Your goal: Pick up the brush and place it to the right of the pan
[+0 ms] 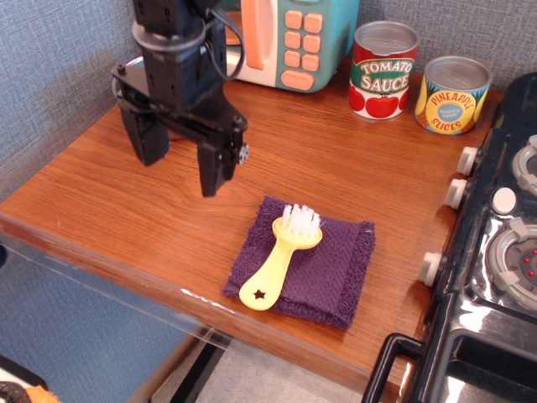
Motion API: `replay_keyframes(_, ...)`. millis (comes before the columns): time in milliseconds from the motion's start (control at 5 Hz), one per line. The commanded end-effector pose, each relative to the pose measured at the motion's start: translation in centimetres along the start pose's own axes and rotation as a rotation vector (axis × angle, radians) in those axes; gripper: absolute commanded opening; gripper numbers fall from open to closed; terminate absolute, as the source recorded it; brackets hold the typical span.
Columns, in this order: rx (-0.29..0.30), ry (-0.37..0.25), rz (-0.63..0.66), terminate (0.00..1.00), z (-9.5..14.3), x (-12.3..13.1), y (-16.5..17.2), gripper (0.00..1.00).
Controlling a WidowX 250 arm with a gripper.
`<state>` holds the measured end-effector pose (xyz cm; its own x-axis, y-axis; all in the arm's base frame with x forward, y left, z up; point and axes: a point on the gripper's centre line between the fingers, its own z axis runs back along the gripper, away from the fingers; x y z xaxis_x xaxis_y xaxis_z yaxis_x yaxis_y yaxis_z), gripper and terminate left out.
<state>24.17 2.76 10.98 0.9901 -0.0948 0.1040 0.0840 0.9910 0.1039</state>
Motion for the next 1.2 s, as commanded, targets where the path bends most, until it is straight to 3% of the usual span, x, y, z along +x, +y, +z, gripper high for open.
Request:
replay_keyframes(0,-0.012,-0.030,-0.048,0.00,0.4,0.3,-3.7,1.00)
replay_keyframes(400,-0.015,0.006,-0.071,0.00,-1.1,0.7,-6.2,1.00)
replay_keyframes(1000,0.006,0.082,0.031,0.00,-4.6,2.8,-5.3,1.00)
